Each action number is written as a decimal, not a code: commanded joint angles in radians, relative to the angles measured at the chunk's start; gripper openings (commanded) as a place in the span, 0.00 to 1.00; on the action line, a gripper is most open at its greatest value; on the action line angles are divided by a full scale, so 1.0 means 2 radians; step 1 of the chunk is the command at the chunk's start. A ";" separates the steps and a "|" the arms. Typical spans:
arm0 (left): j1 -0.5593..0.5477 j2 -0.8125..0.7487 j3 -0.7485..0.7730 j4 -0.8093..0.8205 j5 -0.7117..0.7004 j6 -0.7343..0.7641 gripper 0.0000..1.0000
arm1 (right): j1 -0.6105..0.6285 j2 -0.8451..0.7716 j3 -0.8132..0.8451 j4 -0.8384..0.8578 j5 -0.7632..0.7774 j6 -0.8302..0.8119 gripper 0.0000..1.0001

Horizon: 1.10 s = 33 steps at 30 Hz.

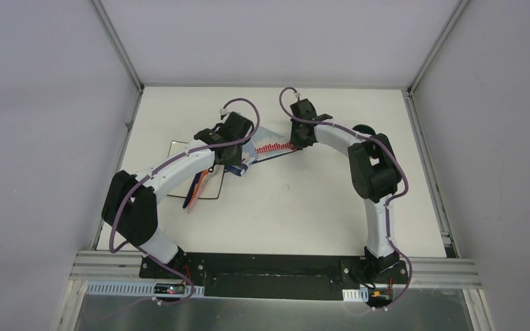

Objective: Set the dinner table for one person
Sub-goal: Pick up the napkin from the center of the board.

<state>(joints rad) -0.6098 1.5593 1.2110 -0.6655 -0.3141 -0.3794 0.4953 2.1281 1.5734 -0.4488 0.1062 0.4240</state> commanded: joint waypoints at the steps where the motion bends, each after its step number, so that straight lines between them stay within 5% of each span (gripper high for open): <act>1: -0.005 0.013 0.022 0.002 -0.012 0.009 0.36 | 0.003 -0.037 0.016 -0.034 0.037 -0.015 0.00; 10: -0.005 0.026 0.027 0.001 -0.014 0.012 0.36 | 0.004 -0.072 -0.002 -0.062 0.132 -0.036 0.00; 23: -0.005 0.086 0.037 0.017 -0.010 0.013 0.35 | 0.005 -0.076 -0.003 -0.066 0.147 -0.046 0.00; 25: -0.005 0.099 0.045 0.023 0.004 0.015 0.28 | 0.005 -0.076 -0.002 -0.066 0.147 -0.047 0.00; 29: -0.005 0.127 0.067 0.031 0.031 0.018 0.00 | 0.005 -0.077 0.003 -0.071 0.145 -0.048 0.00; 33: -0.006 0.140 0.071 0.033 0.037 0.015 0.00 | 0.005 -0.080 -0.002 -0.068 0.144 -0.050 0.00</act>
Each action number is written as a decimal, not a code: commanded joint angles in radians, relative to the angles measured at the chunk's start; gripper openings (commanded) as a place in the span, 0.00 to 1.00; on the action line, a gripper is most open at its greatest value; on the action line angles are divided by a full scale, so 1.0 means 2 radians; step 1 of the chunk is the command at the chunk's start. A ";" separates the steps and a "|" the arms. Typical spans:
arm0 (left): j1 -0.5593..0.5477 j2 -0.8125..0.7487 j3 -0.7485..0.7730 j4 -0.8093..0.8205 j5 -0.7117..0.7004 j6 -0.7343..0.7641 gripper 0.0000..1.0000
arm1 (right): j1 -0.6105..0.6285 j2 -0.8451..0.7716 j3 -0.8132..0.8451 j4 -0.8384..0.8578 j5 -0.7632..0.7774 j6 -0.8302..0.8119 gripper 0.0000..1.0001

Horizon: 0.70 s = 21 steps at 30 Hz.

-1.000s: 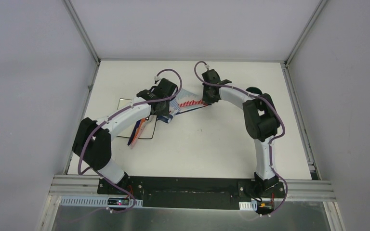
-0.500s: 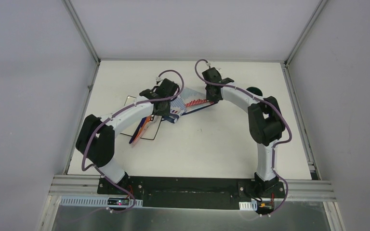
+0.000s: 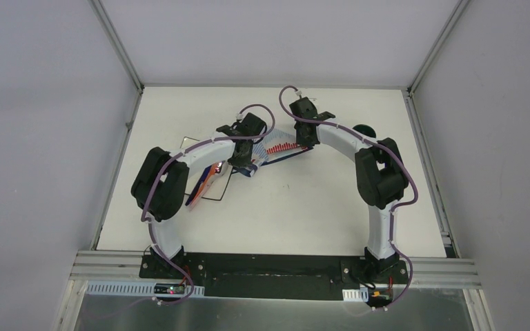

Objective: Set the dinner table for one person
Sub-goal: Pick up the napkin from the center of the board, then move the plate to the center of the board.

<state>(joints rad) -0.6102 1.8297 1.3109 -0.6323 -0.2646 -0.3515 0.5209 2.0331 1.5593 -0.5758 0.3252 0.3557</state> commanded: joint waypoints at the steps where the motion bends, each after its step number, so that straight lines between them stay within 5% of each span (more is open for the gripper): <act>1: -0.006 0.005 0.019 0.018 0.011 0.000 0.00 | -0.007 -0.033 0.004 -0.003 0.033 -0.016 0.00; 21: 0.043 0.042 0.003 0.018 -0.024 0.007 0.00 | -0.007 -0.032 -0.002 -0.003 0.027 -0.016 0.00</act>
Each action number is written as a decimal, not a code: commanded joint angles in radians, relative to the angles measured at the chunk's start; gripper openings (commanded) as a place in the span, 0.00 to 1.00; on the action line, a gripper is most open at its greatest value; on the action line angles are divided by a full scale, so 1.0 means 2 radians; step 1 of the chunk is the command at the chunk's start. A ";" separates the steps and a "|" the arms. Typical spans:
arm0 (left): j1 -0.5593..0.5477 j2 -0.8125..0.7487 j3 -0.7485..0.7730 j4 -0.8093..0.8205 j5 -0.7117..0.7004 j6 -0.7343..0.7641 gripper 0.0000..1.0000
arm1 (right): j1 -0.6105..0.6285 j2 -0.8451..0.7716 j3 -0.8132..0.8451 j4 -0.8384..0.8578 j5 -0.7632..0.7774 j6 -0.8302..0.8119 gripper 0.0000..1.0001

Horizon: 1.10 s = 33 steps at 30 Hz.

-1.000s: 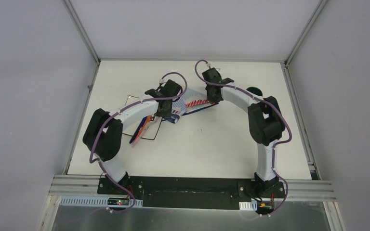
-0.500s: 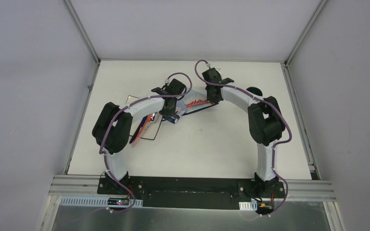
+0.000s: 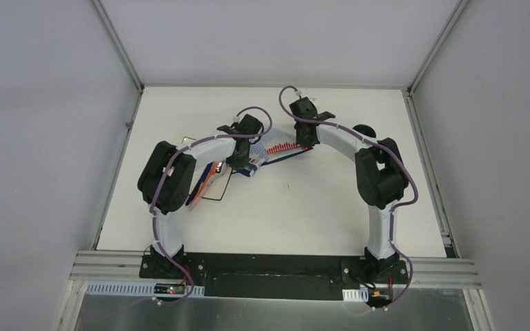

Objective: Set the dinner table for one person
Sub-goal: Move the plate to the center of the board.

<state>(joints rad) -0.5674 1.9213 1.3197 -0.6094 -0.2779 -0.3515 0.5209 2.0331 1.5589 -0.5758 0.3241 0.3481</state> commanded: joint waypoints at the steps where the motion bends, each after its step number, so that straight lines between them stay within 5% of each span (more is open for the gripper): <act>1: 0.030 -0.006 -0.003 0.007 -0.017 0.008 0.00 | -0.007 -0.032 -0.002 -0.003 0.028 -0.013 0.00; 33: 0.184 -0.036 -0.005 0.000 -0.005 0.042 0.00 | -0.008 -0.041 -0.025 0.002 0.030 -0.014 0.00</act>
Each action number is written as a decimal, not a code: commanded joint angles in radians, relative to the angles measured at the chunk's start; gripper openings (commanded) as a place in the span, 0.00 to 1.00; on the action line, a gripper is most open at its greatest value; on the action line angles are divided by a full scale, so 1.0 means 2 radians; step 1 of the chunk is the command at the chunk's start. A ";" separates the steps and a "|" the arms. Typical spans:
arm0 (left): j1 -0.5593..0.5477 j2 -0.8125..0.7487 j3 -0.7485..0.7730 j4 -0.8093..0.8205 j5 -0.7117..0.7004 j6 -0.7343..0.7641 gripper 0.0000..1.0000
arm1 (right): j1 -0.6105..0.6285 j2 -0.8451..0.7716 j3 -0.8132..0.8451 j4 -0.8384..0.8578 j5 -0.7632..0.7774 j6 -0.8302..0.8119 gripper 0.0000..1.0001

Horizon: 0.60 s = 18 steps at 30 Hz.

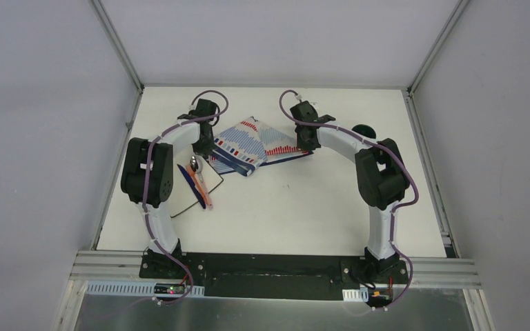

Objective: Set the dinner table for one person
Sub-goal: Move the plate to the center of the board.

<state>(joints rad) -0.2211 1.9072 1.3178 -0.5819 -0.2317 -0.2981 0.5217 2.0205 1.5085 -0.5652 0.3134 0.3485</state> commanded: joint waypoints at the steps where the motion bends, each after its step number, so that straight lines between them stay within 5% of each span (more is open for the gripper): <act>1: 0.011 -0.030 -0.004 -0.014 -0.026 0.015 0.00 | -0.008 -0.035 0.000 -0.003 0.035 -0.014 0.00; 10: 0.007 -0.037 -0.005 -0.005 0.014 0.005 0.00 | -0.007 -0.032 0.002 0.000 0.026 -0.013 0.00; 14: -0.005 -0.052 0.002 0.001 0.023 0.008 0.22 | -0.007 -0.030 0.002 0.000 0.025 -0.013 0.00; 18: -0.021 -0.060 0.005 0.001 0.033 0.000 0.26 | -0.007 -0.031 0.002 0.001 0.025 -0.014 0.00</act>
<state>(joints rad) -0.2287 1.8561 1.3109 -0.5838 -0.1989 -0.2935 0.5217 2.0205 1.5085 -0.5652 0.3111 0.3473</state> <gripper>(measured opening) 0.253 0.006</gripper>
